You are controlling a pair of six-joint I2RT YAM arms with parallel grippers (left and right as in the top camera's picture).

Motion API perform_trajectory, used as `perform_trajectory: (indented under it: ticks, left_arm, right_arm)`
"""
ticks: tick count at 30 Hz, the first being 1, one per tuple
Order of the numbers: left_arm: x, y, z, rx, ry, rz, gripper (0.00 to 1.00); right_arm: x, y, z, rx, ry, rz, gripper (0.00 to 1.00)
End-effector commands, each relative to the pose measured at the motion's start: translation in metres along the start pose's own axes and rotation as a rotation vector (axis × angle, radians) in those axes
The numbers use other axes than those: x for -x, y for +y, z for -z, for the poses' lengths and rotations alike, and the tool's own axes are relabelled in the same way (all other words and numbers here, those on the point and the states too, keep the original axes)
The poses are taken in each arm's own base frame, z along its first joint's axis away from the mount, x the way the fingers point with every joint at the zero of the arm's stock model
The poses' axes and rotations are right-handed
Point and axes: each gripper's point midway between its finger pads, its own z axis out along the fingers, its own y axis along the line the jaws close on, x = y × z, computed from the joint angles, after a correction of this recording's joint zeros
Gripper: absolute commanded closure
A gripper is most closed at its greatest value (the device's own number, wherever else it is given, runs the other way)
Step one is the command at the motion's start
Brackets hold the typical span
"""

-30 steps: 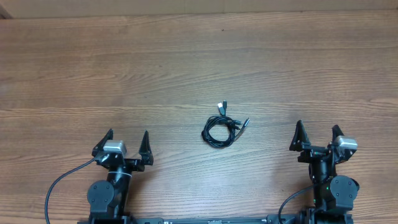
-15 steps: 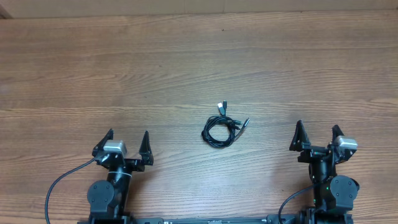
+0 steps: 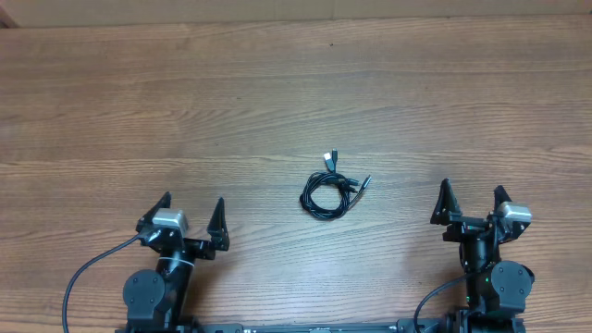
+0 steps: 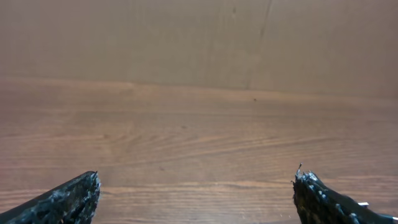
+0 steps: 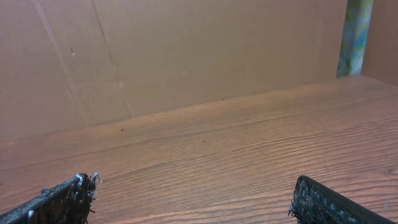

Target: Untangle cables

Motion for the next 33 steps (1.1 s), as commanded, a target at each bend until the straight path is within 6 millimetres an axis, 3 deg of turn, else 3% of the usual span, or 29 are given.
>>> perform_trajectory:
  ticks: [1, 14, 24, 33]
  left_arm:
    - [0.009, -0.012, 0.004, -0.058, -0.005, 0.048, 0.0]
    - [0.005, -0.014, 0.004, -0.07, 0.012, 0.063, 0.0]
    - [0.017, -0.03, 0.004, -0.147, 0.057, 0.071, 0.0]
    - [0.054, -0.049, -0.015, -0.222, 0.259, 0.038, 0.0]
  right_arm:
    - [-0.002, -0.002, 0.0, -0.007, -0.005, -0.003, 0.0]
    - [-0.002, -0.002, 0.0, -0.007, -0.005, -0.003, 0.0]
    - [-0.002, -0.002, 0.0, -0.007, -0.005, -0.003, 0.0]
    - [-0.002, -0.002, 0.0, -0.007, -0.005, -0.003, 0.0]
